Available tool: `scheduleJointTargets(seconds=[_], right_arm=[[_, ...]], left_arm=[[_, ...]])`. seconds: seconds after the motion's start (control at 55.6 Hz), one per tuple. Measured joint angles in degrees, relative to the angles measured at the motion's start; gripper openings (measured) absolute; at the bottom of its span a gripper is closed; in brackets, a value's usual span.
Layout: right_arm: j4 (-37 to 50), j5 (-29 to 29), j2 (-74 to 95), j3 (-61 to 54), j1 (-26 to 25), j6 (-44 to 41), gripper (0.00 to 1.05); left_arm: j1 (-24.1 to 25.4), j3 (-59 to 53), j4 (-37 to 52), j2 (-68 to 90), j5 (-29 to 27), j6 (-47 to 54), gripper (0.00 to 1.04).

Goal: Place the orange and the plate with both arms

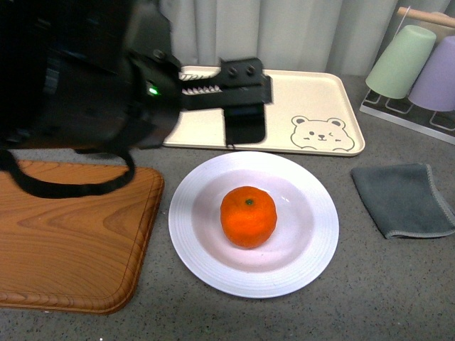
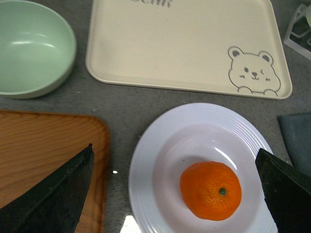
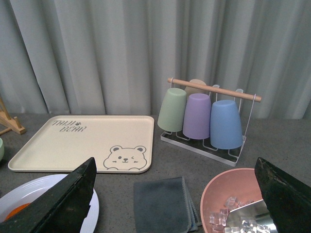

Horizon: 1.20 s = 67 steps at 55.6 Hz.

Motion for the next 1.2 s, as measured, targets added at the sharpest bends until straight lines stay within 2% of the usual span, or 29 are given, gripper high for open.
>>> scheduleJointTargets(seconds=[0.27, 0.683, 0.701, 0.737, 0.791, 0.827, 1.151, 1.205], right_arm=[[0.0, 0.0, 0.0, 0.0, 0.0, 0.0, 0.96], [0.0, 0.0, 0.0, 0.0, 0.0, 0.0, 0.96], [0.0, 0.0, 0.0, 0.0, 0.0, 0.0, 0.96], [0.0, 0.0, 0.0, 0.0, 0.0, 0.0, 0.96], [0.0, 0.0, 0.0, 0.0, 0.0, 0.0, 0.96], [0.0, 0.0, 0.0, 0.0, 0.0, 0.0, 0.96], [0.0, 0.0, 0.0, 0.0, 0.0, 0.0, 0.96], [0.0, 0.0, 0.0, 0.0, 0.0, 0.0, 0.96]], left_arm=[[9.9, -13.7, -2.2, -19.7, 3.3, 0.1, 0.98], [10.8, -15.3, -1.2, -22.5, 2.9, 0.5, 0.98], [10.7, -16.5, 2.9, -21.7, 1.0, 2.1, 0.94], [11.2, -21.9, 19.6, -19.8, -2.8, 9.0, 0.84], [12.8, -27.7, 33.4, -20.3, -2.4, 15.1, 0.71], [13.8, -29.4, 37.9, -21.9, -1.6, 17.7, 0.64], [20.2, -38.2, 38.7, -32.7, 4.6, 22.2, 0.07], [20.9, -38.9, 37.0, -35.1, 5.4, 22.4, 0.04]])
